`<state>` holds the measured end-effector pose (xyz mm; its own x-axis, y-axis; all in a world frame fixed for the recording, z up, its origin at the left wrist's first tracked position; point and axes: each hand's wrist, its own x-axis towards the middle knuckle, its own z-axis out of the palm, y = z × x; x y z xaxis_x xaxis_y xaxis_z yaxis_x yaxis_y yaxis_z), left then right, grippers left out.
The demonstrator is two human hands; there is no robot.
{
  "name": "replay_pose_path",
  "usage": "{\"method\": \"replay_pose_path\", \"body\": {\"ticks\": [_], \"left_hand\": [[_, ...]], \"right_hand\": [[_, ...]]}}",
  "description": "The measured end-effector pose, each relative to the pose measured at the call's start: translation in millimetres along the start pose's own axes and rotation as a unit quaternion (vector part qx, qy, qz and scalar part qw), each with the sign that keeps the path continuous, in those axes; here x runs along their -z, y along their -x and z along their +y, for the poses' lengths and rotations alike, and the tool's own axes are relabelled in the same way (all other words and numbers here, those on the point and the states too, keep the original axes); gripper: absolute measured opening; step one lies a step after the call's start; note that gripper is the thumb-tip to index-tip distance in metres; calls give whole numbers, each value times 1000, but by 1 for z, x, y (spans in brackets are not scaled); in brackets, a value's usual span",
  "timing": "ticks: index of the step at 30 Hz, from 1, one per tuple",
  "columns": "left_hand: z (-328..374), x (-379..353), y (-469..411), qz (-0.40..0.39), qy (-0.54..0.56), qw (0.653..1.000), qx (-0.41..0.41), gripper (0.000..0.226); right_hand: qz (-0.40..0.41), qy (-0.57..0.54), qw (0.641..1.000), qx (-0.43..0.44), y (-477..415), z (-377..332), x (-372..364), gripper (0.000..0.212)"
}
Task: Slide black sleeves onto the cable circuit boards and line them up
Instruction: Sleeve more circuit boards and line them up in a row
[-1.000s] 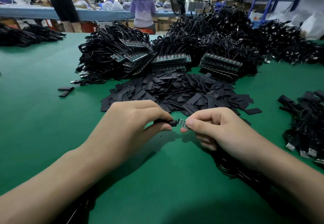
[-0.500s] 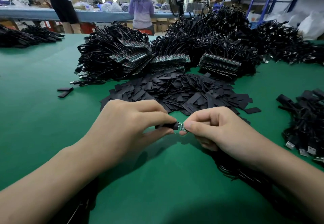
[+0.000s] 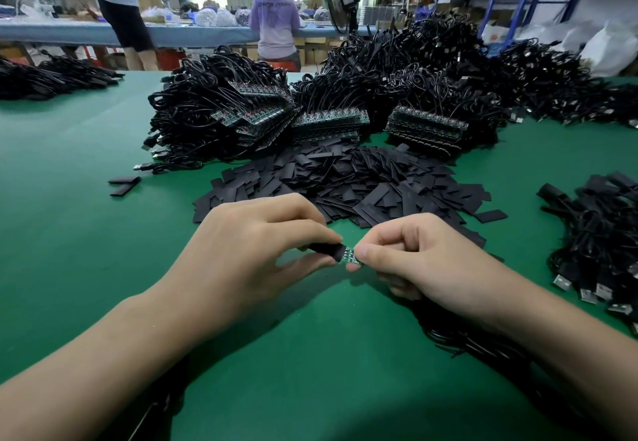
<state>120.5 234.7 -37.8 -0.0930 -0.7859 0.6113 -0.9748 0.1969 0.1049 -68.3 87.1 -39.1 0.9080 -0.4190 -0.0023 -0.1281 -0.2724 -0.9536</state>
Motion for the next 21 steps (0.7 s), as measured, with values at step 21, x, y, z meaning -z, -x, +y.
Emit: {"method": "replay_pose_path", "body": {"ticks": [21], "left_hand": [[7, 2, 0, 37, 85, 994, 57, 26]], "right_hand": [[-16, -36, 999, 16, -1, 1, 1, 23]]}}
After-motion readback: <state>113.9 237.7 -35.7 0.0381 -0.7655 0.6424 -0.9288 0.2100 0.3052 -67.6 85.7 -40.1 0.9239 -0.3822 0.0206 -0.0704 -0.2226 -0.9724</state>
